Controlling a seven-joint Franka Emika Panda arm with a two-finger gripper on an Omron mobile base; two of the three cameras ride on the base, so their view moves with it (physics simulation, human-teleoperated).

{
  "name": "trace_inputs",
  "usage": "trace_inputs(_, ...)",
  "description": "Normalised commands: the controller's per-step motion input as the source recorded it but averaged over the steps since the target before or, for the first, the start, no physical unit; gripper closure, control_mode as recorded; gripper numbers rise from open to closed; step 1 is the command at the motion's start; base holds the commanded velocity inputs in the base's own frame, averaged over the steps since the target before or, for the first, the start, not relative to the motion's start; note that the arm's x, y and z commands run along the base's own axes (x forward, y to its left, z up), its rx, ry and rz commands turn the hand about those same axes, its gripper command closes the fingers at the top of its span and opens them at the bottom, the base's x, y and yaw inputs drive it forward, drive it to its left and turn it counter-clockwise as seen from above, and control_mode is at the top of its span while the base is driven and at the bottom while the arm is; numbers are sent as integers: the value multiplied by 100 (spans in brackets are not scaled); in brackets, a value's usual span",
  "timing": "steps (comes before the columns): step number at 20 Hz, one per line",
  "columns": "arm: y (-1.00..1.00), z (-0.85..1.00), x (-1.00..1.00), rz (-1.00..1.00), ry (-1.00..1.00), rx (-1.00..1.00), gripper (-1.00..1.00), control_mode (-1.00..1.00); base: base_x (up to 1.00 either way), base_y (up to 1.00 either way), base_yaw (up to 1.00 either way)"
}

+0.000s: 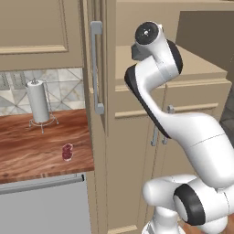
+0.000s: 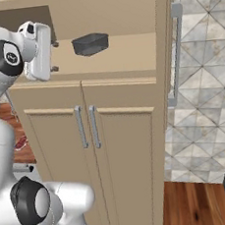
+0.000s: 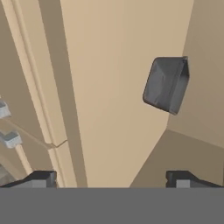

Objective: Retrieve the tupperware from the cabinet, then place the raw meat into the tupperware to avoid contamination.

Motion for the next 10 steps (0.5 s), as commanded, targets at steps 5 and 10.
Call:
trace_inputs(5,-2,-1,26,0,-2,0,-100,-100,0,0,0)
trace_inputs(10,-16,0,24,1,-6,3,-100,-100,0,0,0)
